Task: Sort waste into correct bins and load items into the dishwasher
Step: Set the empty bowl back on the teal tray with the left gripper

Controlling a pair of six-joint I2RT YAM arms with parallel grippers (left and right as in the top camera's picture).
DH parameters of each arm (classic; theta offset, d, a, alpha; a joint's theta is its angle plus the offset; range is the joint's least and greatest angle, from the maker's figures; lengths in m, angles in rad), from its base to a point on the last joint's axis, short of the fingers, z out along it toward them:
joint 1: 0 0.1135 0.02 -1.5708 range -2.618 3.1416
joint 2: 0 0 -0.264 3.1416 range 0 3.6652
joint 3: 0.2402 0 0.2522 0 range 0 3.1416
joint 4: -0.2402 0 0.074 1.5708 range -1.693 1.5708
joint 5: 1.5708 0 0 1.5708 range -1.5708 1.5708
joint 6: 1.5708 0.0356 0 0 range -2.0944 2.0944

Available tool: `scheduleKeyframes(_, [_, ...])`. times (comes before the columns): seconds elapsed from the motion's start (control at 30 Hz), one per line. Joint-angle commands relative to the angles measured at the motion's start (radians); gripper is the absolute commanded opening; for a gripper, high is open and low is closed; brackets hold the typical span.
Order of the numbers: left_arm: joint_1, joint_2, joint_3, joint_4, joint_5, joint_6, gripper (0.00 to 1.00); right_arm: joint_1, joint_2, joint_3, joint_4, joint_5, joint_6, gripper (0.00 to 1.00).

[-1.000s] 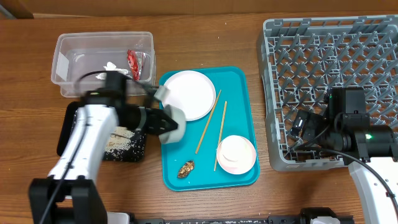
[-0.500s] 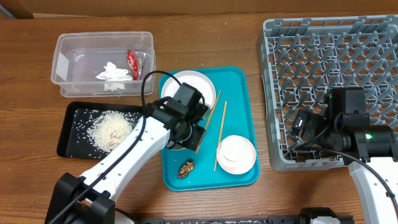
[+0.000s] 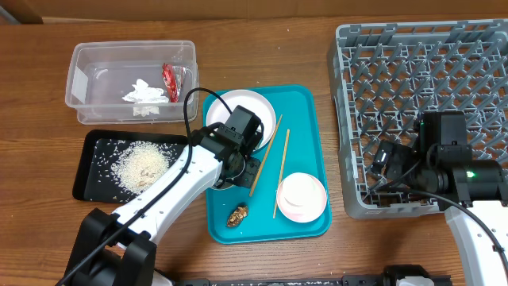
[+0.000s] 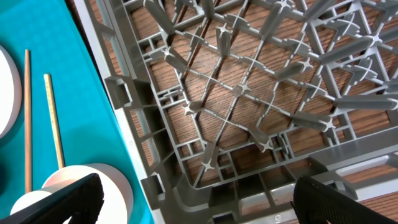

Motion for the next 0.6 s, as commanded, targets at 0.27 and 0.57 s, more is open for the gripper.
scheduleKeyframes(0.27, [-0.005, 0.004, 0.015, -0.002, 0.024, -0.015, 0.61, -0.002, -0.010, 0.027, 0.005, 0.010, -0.006, 1.00])
scheduleKeyframes(0.57, [-0.014, 0.000, 0.055, -0.097, 0.107, -0.034, 0.66, -0.002, -0.010, 0.027, 0.005, 0.010, -0.006, 1.00])
